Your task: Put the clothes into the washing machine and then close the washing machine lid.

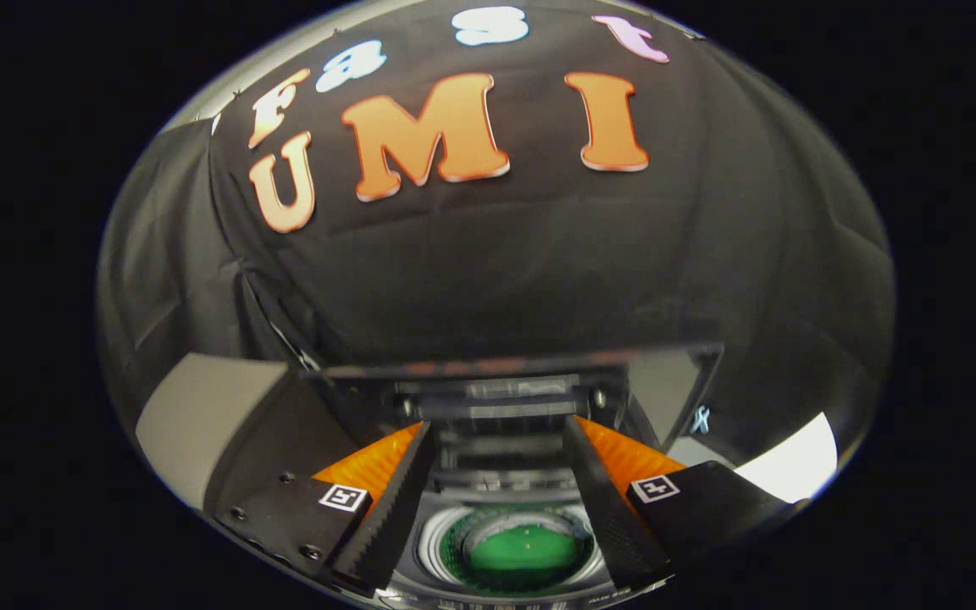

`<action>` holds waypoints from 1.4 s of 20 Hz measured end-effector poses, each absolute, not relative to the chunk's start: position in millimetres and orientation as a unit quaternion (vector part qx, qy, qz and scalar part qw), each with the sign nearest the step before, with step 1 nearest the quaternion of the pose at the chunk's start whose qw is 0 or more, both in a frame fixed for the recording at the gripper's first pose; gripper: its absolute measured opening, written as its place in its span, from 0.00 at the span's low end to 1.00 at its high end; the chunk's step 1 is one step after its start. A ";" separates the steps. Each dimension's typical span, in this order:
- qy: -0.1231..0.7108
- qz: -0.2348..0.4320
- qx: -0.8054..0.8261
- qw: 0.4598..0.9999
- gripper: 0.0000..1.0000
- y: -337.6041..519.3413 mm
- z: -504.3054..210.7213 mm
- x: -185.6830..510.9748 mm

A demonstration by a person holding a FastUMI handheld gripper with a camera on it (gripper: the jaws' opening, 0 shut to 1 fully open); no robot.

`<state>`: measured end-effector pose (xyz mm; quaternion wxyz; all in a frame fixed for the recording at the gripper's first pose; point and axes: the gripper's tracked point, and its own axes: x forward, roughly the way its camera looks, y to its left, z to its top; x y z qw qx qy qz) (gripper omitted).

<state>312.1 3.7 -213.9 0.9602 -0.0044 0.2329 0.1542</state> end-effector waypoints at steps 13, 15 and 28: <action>0.244 0.153 -0.038 0.957 0.97 0.1 -229.4 300.7; 0.246 0.152 -0.039 0.956 0.97 -7.4 -238.1 268.9; 0.244 0.110 0.006 0.964 0.96 -46.6 -219.3 147.9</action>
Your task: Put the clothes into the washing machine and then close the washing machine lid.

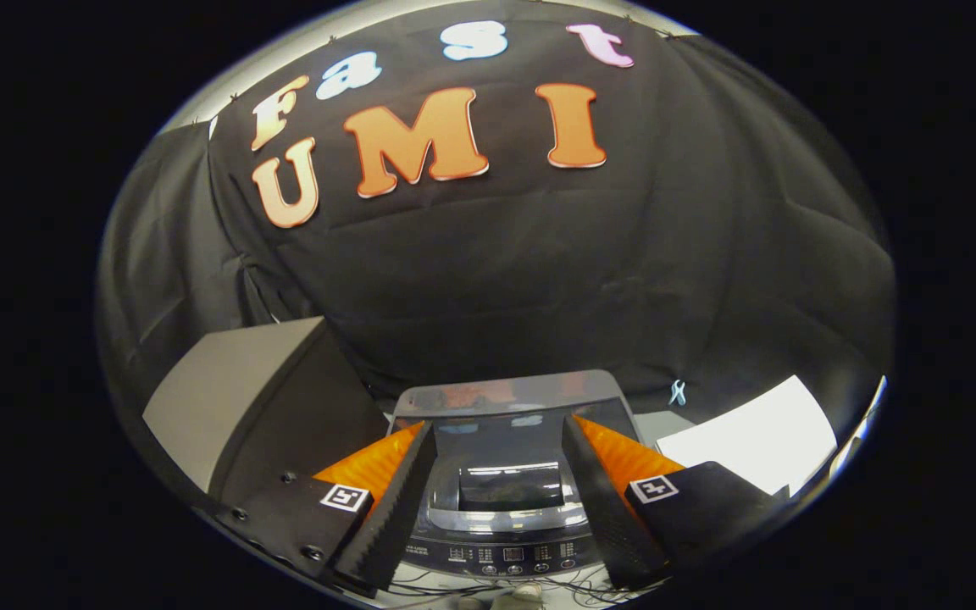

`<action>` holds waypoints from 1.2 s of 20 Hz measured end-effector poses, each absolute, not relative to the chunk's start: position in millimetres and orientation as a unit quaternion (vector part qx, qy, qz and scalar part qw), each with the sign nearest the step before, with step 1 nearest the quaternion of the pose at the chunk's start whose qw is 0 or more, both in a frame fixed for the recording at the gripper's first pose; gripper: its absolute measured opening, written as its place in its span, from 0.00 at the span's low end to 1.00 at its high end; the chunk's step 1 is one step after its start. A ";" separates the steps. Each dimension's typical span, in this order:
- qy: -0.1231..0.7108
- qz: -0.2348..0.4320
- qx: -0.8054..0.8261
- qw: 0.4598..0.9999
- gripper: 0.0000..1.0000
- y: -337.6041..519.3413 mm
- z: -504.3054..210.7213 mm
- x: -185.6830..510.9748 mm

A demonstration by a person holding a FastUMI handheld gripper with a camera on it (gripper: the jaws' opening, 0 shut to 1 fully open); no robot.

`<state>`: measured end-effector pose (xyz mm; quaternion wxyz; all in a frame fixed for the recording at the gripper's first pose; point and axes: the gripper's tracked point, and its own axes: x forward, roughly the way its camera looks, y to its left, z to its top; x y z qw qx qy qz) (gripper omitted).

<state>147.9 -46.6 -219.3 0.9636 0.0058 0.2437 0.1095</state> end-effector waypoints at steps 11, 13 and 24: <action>0.085 0.099 0.013 0.991 0.96 -60.7 -12.7 58.9; 0.058 0.100 0.016 0.993 0.96 -62.3 22.4 41.4; -0.030 0.101 0.009 0.994 0.96 -83.8 119.8 -27.4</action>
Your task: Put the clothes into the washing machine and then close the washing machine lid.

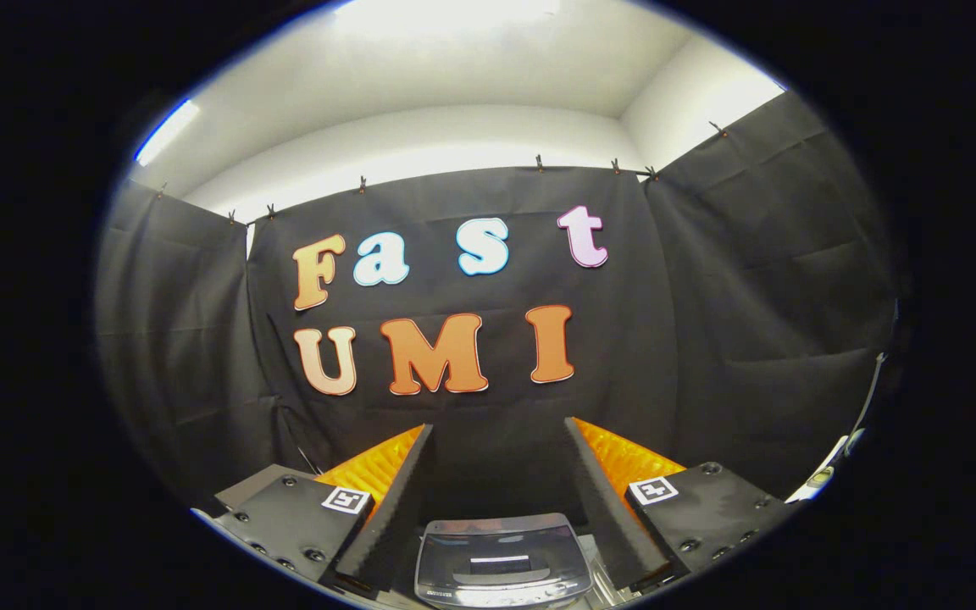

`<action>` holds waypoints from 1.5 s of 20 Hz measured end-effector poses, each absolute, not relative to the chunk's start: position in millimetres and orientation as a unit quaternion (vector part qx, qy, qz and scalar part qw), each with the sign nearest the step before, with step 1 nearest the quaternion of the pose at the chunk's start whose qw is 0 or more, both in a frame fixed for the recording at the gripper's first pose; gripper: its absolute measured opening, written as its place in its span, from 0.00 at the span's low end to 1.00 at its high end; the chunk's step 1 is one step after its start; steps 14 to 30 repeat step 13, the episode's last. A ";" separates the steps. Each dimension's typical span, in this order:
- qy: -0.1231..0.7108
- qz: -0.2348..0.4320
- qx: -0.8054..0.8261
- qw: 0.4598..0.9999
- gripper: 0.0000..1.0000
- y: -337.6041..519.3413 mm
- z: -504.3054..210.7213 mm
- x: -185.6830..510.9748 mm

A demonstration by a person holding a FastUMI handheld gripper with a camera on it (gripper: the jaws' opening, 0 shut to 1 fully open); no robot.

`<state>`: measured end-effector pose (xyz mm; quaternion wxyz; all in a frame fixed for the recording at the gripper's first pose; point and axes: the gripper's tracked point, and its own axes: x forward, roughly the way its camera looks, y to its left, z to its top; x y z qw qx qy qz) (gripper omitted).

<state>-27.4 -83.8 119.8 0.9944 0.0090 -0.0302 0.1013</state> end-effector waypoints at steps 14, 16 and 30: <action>-0.009 0.107 0.005 0.994 0.96 -108.2 96.4 -23.1; -0.009 0.107 0.005 0.994 0.96 -108.2 96.4 -23.1; -0.009 0.107 0.005 0.994 0.96 -108.2 96.4 -23.1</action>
